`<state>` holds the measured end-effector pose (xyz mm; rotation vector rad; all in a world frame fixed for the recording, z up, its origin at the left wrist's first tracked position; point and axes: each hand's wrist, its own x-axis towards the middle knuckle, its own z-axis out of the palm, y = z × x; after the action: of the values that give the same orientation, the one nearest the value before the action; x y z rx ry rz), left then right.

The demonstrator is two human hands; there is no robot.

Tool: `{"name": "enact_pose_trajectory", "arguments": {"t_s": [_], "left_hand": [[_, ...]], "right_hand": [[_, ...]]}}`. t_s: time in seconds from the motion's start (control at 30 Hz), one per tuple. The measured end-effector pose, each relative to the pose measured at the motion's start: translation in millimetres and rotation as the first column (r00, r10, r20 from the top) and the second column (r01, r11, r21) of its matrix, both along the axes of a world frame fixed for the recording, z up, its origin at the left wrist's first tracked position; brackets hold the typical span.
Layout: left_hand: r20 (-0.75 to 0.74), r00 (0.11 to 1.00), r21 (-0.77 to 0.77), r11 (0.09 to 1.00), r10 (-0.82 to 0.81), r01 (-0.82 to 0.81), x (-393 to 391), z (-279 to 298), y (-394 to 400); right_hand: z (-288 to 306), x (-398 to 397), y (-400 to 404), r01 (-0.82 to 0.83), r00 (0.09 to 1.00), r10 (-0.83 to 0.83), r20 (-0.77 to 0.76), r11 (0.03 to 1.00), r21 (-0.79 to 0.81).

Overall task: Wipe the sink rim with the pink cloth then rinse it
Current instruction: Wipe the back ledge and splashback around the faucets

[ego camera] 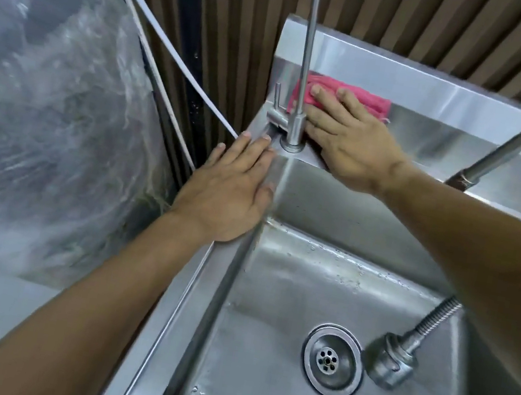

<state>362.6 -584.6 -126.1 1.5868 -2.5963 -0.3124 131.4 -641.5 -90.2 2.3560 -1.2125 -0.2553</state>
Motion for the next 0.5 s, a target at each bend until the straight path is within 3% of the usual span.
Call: {"name": "enact_pose_trajectory", "arguments": {"t_s": [0.13, 0.3, 0.37, 0.4, 0.5], "left_hand": [[0.008, 1.0, -0.007, 1.0, 0.007, -0.007, -0.4, 0.7, 1.0], [-0.015, 1.0, 0.003, 1.0, -0.009, 0.009, 1.6, 0.6, 1.4], [-0.02, 1.0, 0.002, 1.0, -0.012, 0.012, 1.8, 0.7, 0.5], [-0.022, 1.0, 0.0, 1.0, -0.012, 0.012, 1.3, 0.4, -0.1], [-0.032, 0.999, 0.004, 1.0, -0.018, 0.018, 1.4, -0.9, -2.1]], "right_hand": [[-11.5, -10.3, 48.4, 0.235, 0.915, -0.286, 0.285, 0.951, 0.198], [-0.3, 12.5, 64.4, 0.528, 0.616, -0.629, 0.474, 0.776, 0.344], [7.7, 21.6, 59.6, 0.529, 0.525, -0.674, 0.52, 0.737, 0.42], [9.9, 25.0, 56.6, 0.473, 0.529, -0.641, 0.557, 0.767, 0.434], [5.2, 23.4, 52.0, 0.259, 0.669, -0.467, 0.578, 0.876, 0.408]]}}
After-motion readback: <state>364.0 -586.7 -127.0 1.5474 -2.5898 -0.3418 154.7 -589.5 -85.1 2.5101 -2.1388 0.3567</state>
